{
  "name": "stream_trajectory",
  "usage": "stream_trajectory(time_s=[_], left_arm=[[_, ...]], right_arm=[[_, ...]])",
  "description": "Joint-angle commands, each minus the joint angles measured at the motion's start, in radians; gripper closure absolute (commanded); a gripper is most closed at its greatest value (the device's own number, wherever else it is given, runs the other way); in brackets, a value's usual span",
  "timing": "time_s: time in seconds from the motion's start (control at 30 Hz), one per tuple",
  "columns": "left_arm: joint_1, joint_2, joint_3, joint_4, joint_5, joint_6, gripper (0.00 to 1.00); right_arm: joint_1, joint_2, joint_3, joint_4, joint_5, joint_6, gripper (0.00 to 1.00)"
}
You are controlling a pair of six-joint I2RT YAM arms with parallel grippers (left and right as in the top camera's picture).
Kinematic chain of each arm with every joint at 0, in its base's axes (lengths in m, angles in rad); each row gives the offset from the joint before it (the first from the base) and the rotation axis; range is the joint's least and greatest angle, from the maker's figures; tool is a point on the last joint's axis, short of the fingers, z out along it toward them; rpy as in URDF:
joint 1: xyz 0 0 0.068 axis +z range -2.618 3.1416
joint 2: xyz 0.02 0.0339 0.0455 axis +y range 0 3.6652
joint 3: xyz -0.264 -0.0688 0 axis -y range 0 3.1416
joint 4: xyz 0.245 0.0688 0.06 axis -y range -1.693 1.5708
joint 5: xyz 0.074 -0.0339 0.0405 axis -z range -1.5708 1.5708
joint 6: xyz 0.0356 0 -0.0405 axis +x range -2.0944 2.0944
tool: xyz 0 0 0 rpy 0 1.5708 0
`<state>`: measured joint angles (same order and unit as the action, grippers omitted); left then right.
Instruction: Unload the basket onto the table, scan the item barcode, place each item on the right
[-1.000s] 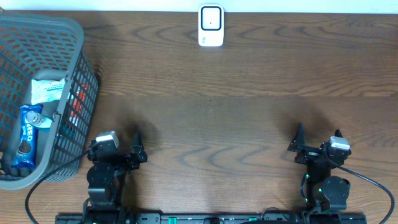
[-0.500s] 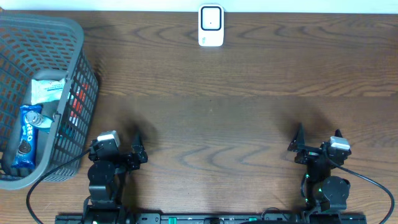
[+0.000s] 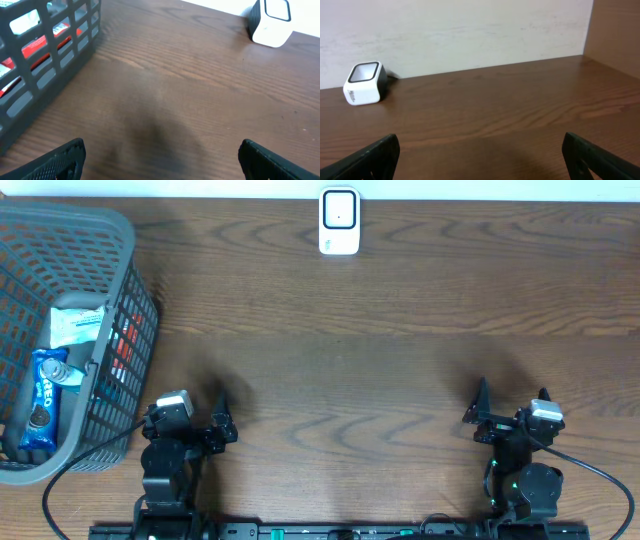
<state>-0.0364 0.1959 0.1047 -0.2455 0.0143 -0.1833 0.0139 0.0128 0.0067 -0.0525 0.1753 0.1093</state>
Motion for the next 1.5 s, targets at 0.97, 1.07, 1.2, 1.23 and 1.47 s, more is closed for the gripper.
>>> stream_trajectory(time_s=[0.97, 1.07, 1.2, 1.23, 1.47], left_arm=[[0.0, 0.282, 0.352, -0.248, 0.001, 0.006, 0.02], [0.0, 0.305, 0.376, -0.25, 0.001, 0.006, 0.02], [0.0, 0.309, 0.405, -0.258, 0.001, 0.006, 0.02], [0.0, 0.309, 0.409, -0.26, 0.001, 0.006, 0.02], [0.0, 0.303, 0.413, -0.254, 0.114, 0.006, 0.02]], right_arm=[[-0.019, 0.0, -0.001, -0.005, -0.002, -0.013, 0.01], [-0.019, 0.0, -0.001, -0.005, -0.002, -0.013, 0.01], [-0.019, 0.0, -0.001, -0.005, -0.002, -0.013, 0.01], [-0.019, 0.0, -0.001, -0.005, -0.002, -0.013, 0.01], [-0.019, 0.0, -0.001, -0.005, -0.002, -0.014, 0.01]])
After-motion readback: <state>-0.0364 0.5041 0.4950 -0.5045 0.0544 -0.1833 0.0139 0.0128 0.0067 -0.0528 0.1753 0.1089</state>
